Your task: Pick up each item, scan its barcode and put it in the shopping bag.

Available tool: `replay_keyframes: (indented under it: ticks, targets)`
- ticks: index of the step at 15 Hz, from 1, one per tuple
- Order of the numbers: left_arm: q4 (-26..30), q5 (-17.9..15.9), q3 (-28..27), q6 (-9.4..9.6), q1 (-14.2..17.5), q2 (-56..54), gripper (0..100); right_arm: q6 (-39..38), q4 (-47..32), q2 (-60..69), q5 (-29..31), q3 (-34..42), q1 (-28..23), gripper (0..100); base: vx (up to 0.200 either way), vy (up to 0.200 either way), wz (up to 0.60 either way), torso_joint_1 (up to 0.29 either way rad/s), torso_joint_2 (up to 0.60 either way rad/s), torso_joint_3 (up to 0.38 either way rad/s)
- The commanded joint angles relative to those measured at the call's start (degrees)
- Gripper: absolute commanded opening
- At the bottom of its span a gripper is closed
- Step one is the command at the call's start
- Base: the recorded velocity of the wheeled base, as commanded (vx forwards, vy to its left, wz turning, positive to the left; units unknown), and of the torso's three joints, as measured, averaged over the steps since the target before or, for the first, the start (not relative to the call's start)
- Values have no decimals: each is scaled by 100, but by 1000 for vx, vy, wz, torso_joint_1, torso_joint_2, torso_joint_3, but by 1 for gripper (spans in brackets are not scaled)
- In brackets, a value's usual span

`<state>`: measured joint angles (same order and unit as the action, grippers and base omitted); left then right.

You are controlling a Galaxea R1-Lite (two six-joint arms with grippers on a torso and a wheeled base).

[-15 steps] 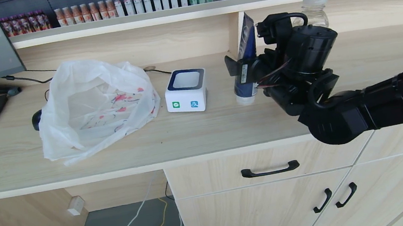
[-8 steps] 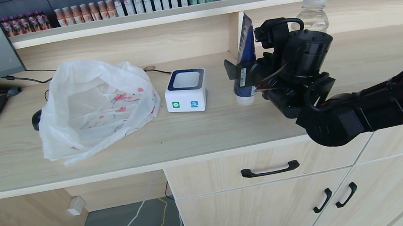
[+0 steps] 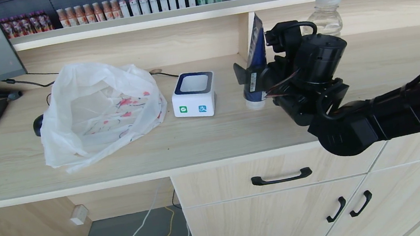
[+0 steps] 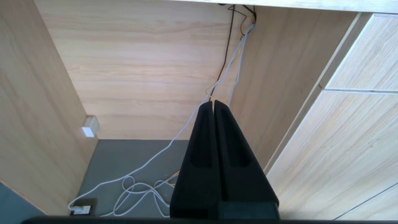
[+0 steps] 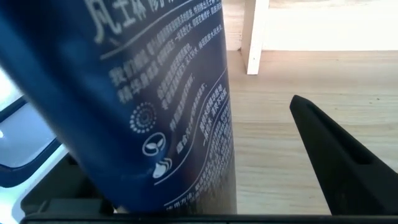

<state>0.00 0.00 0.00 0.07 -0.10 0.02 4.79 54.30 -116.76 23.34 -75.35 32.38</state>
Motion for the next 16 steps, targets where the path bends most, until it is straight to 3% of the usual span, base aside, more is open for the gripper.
replay_keyframes:
  ticks: [1,7,8,16]
  targets:
    - [0,0,0,1,1,-2,0,4,151,-13,3,161,5,100,0,0,0,0,0,0]
    - [0,0,0,1,1,-2,0,31,336,-13,12,354,14,100,0,0,0,0,0,0]
    - [0,0,0,1,1,-2,0,22,336,-31,21,363,23,0,0,0,0,0,0,0]
    - [0,0,0,1,1,-2,0,13,556,66,12,548,137,0,0,0,0,0,0,0]
